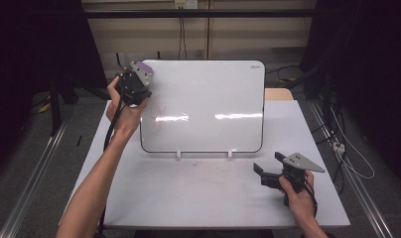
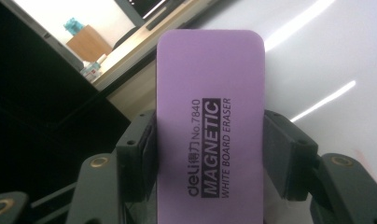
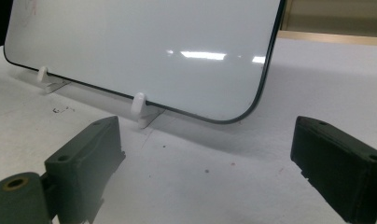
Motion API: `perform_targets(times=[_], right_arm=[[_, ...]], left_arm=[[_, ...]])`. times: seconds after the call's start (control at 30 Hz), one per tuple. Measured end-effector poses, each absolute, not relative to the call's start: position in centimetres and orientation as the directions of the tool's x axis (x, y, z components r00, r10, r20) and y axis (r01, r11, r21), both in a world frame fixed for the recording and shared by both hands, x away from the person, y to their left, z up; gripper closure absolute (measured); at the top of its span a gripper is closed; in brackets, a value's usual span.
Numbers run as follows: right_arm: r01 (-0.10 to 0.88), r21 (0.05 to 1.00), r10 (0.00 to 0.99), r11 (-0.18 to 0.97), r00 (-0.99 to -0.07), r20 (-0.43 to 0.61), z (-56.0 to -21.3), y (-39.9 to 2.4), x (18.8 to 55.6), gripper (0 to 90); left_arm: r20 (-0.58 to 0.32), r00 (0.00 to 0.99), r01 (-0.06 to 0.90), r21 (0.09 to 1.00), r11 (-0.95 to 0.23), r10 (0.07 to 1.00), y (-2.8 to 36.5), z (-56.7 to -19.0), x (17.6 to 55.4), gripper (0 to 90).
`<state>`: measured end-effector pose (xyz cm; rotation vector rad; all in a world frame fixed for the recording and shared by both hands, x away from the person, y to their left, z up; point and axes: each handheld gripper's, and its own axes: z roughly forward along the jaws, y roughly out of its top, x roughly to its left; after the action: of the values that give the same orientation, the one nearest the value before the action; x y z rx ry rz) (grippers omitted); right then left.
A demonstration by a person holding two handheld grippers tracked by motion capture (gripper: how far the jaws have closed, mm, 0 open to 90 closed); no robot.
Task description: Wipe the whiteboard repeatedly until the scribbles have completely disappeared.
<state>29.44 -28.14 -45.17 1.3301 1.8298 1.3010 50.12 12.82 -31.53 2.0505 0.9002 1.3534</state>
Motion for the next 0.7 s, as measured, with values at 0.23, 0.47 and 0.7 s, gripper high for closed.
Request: perform_targets(times=[0.23, 0.47, 0.7], right_arm=[[0.406, 0.912, 0.917, 0.053, -0.382, 0.117, -45.0, -28.1, 29.3, 8.5], [0.404, 0.913, 0.915, 0.058, -0.388, 0.114, -45.0, -27.9, 29.3, 8.4], [0.404, 0.913, 0.915, 0.055, -0.386, 0.116, -45.0, -28.0, 29.3, 8.3]], left_arm=[[0.589, 0.329, 0.2, 0.72, -0.664, 0.738, 11.4, -34.6, 47.4, 41.4], [0.58, 0.385, 0.178, 0.716, -0.675, 0.718, 10.9, -36.8, 45.0, 41.4], [0.553, 0.417, 0.163, 0.735, -0.658, 0.721, 11.2, -37.8, 44.2, 41.4]])
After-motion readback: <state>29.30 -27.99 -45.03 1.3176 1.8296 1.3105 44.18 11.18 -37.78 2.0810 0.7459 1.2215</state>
